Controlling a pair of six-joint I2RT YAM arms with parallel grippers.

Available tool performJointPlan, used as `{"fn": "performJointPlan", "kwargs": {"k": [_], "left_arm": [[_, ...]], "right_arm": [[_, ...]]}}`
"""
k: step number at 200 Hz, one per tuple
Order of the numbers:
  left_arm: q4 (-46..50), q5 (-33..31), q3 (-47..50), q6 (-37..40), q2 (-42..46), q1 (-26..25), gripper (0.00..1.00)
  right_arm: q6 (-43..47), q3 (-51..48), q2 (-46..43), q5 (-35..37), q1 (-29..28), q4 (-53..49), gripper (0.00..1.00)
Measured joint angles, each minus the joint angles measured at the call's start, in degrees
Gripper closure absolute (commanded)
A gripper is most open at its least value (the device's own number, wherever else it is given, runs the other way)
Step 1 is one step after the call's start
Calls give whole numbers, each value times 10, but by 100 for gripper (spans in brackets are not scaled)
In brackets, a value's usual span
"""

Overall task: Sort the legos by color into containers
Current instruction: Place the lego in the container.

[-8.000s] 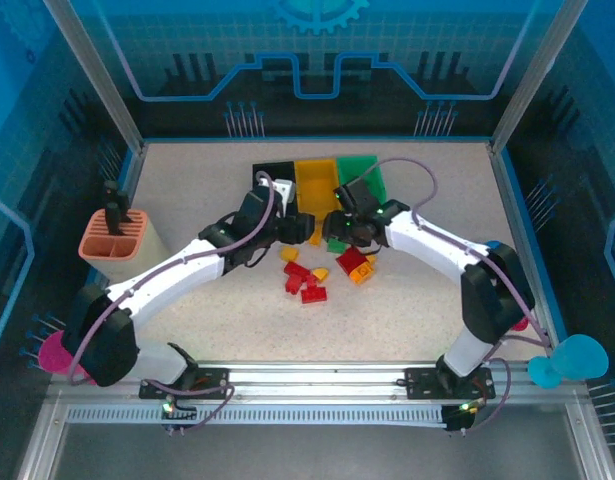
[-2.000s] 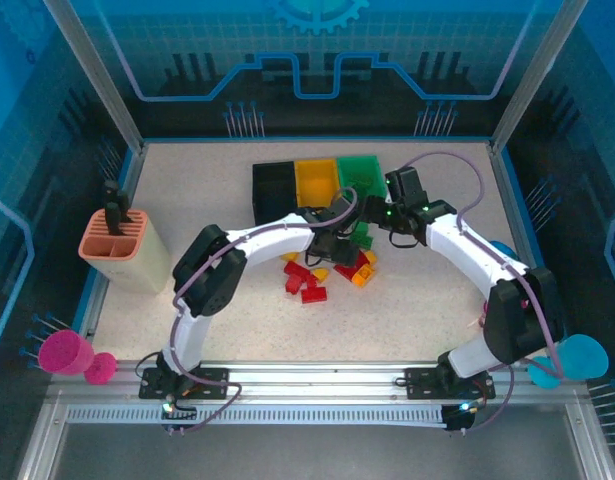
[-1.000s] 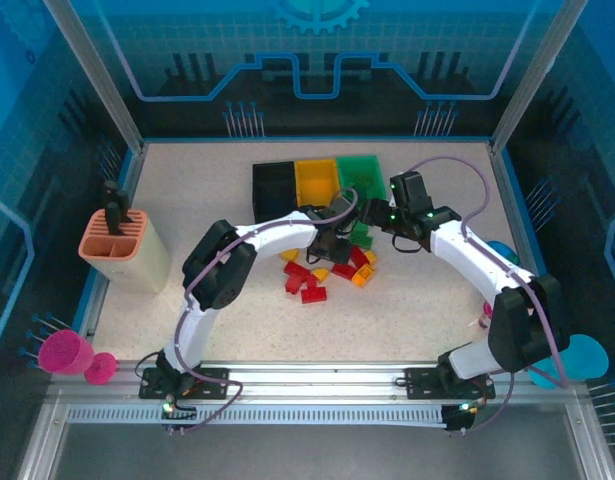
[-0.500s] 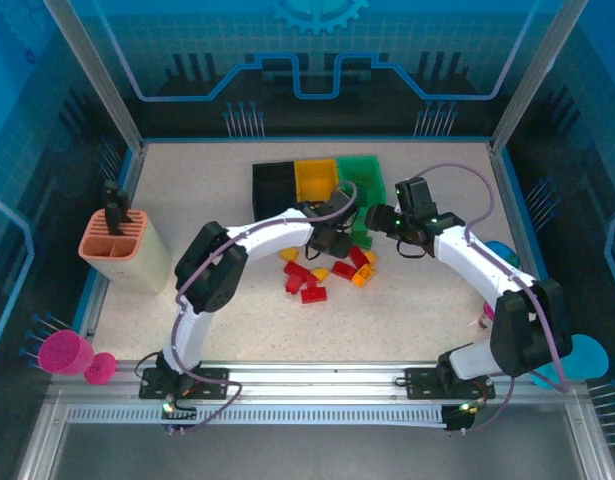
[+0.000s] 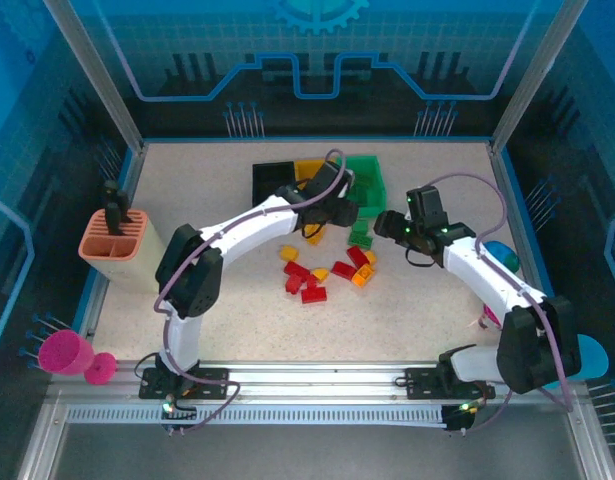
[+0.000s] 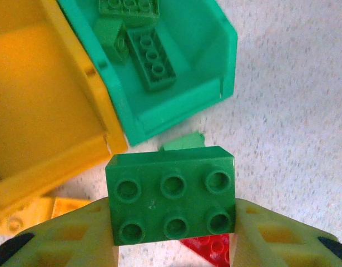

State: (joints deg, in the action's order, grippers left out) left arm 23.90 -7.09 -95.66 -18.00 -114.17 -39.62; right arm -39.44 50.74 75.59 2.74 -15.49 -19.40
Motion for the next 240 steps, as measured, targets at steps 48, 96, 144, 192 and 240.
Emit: {"fn": "performJointPlan", "kwargs": {"k": [48,96,144,192,240], "left_arm": [[-18,14,-74,0,-57,14,54],[-19,31,-127,6,-106,14,53],[-11,36,-203,6,-153,19,52],[20,26,-285,16,-205,23,3],[-5,10,-184,7,-141,23,1]], "right_arm": [[-2,-47,-33,0,9,-2,31],[-2,-61,-40,0,14,0,31],[-2,-62,-51,-2,17,0,31],[-2,-69,-56,-5,18,2,31],[-2,-70,-66,-6,18,2,32]]}}
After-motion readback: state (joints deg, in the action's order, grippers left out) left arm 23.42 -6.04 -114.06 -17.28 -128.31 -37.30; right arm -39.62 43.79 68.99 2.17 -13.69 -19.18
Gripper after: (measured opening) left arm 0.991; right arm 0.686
